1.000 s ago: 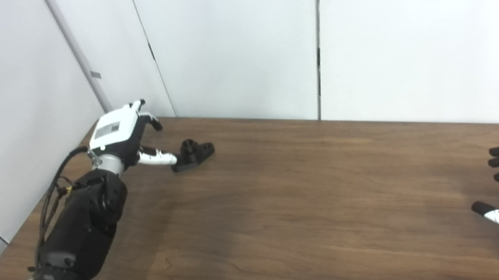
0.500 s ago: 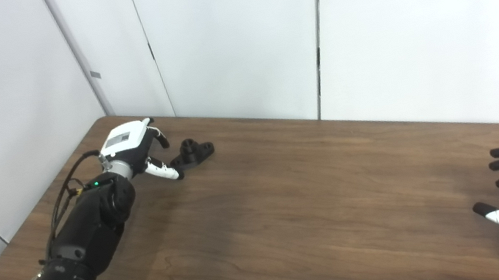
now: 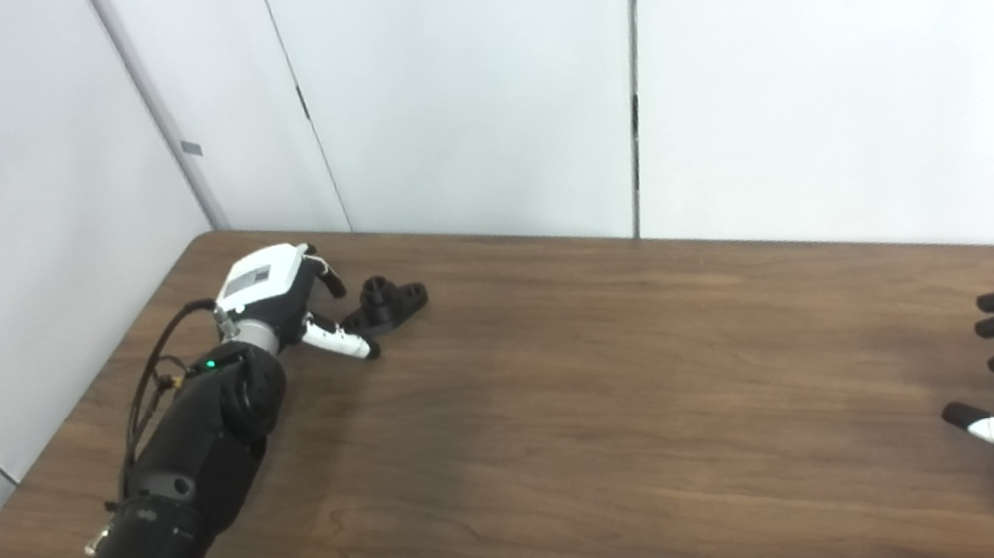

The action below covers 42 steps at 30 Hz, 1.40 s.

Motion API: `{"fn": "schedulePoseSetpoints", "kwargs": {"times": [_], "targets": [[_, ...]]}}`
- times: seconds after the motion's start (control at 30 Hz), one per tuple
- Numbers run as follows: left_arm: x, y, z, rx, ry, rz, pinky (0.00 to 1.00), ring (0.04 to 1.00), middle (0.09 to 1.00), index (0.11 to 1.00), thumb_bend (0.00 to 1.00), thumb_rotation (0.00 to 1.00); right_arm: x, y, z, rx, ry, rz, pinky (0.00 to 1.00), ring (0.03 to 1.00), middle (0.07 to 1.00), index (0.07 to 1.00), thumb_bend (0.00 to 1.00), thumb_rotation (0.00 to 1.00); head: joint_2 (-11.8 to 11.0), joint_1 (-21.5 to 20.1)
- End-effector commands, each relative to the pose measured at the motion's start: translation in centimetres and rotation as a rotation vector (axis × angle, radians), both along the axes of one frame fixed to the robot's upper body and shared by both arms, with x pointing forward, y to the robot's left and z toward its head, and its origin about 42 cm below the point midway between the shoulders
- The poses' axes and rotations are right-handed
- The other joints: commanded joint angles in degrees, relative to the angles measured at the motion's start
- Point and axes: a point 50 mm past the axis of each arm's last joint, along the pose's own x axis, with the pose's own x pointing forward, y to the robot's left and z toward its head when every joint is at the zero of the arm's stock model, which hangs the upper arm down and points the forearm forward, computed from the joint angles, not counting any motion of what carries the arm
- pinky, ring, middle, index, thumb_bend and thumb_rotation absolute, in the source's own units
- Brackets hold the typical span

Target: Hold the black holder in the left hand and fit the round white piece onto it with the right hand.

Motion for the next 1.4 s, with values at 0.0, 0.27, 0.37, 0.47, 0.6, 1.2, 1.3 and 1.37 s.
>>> {"fn": "schedulePoseSetpoints", "kwargs": {"times": [0.0, 0.27, 0.37, 0.47, 0.6, 1.2, 1.3, 1.37], "targets": [[1.3, -0.5, 1.6, 0.006, -0.083, -0.024, 0.83, 0.979, 0.937, 0.633, 0.95, 0.26, 0.3, -0.1, 2.0, -0.011, -0.076, 0.014, 0.42, 0.538, 0.642, 0.687, 0.55, 0.00, 0.00, 0.09], [2.2, -0.9, 1.3, -0.024, -0.090, -0.041, 0.85, 0.972, 0.930, 0.633, 0.93, 0.26, 0.1, -0.1, 2.1, -0.018, -0.068, 0.012, 0.43, 0.558, 0.654, 0.697, 0.54, 0.00, 0.19, -0.30], [2.4, -0.9, 1.4, -0.019, -0.078, -0.048, 0.83, 0.974, 0.931, 0.633, 0.92, 0.27, 0.1, 0.0, 2.1, -0.014, -0.069, 0.010, 0.44, 0.566, 0.656, 0.694, 0.53, 0.00, 0.33, -0.52], [2.6, -1.0, 1.3, -0.033, -0.072, -0.041, 0.82, 0.968, 0.924, 0.626, 0.92, 0.26, 0.0, 0.0, 2.0, -0.007, -0.070, 0.012, 0.43, 0.564, 0.657, 0.694, 0.52, 0.00, 0.35, -0.71], [2.9, -1.0, 1.1, -0.050, -0.076, -0.042, 0.80, 0.956, 0.912, 0.613, 0.92, 0.24, -0.1, 0.0, 1.9, -0.020, -0.067, 0.001, 0.43, 0.559, 0.654, 0.696, 0.52, 0.00, 0.63, -0.86], [2.6, -1.4, 0.4, -0.048, -0.027, -0.029, 0.84, 0.896, 0.784, 0.415, 0.86, 0.20, -0.3, -0.5, 1.8, -0.013, -0.069, -0.022, 0.45, 0.570, 0.661, 0.698, 0.52, 0.00, 1.28, -0.77], [2.6, -1.3, 0.2, -0.052, -0.035, -0.032, 0.85, 0.897, 0.790, 0.471, 0.56, 0.09, -0.2, -0.5, 1.8, -0.015, -0.071, -0.021, 0.46, 0.568, 0.663, 0.701, 0.52, 0.00, 1.41, -0.81], [2.5, -1.4, 0.1, -0.045, -0.042, -0.034, 0.82, 0.885, 0.782, 0.476, 0.53, 0.08, -0.1, -0.5, 1.8, -0.015, -0.069, -0.024, 0.45, 0.563, 0.661, 0.700, 0.52, 0.00, 1.44, -0.79]]}}
